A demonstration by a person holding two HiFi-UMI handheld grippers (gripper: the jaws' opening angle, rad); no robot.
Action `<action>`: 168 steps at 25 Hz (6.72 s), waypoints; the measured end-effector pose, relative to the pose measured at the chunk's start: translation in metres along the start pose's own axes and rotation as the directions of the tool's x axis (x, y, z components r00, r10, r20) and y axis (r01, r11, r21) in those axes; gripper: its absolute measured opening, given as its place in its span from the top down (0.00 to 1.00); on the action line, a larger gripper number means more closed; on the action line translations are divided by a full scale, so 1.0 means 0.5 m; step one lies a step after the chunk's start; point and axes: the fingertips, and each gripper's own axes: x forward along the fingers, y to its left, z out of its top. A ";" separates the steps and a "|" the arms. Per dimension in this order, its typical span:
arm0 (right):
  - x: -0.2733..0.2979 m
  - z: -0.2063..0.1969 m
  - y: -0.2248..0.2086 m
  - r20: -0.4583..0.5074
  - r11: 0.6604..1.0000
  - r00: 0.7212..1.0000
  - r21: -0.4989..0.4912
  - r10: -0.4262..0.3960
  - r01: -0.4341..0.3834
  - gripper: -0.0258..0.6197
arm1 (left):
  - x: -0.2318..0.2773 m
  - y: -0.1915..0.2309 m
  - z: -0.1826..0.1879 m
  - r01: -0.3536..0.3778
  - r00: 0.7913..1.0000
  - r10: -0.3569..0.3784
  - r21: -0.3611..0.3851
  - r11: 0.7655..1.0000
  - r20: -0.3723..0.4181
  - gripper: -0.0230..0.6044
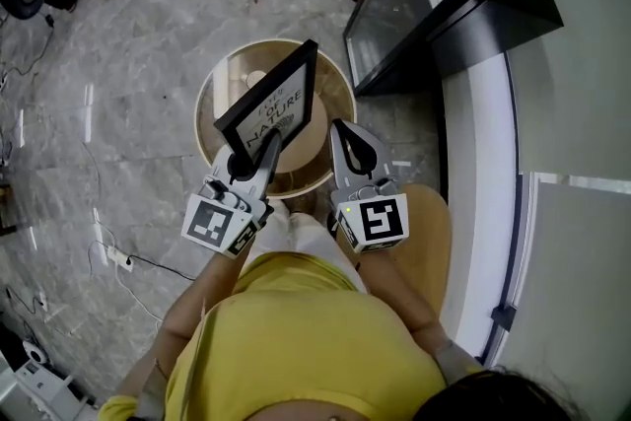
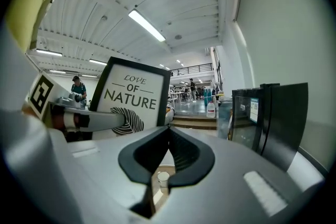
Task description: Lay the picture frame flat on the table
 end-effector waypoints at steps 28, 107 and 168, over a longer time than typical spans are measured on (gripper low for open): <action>0.056 -0.379 -0.003 -0.179 0.951 0.947 0.206 0.267 -0.230 0.74 | 0.056 0.036 -0.376 0.615 0.753 -0.639 -0.176 0.768 -0.156 0.95; 0.220 -0.966 -0.260 -0.456 0.846 0.880 0.514 0.130 0.142 0.84 | 0.319 0.310 -0.961 0.158 0.769 -0.364 -0.395 0.905 -0.526 0.83; -0.041 -0.236 -0.236 -0.220 0.884 0.912 0.250 -0.346 0.395 0.96 | 0.198 0.101 -0.185 0.047 0.963 -0.054 -0.033 0.998 -0.262 0.97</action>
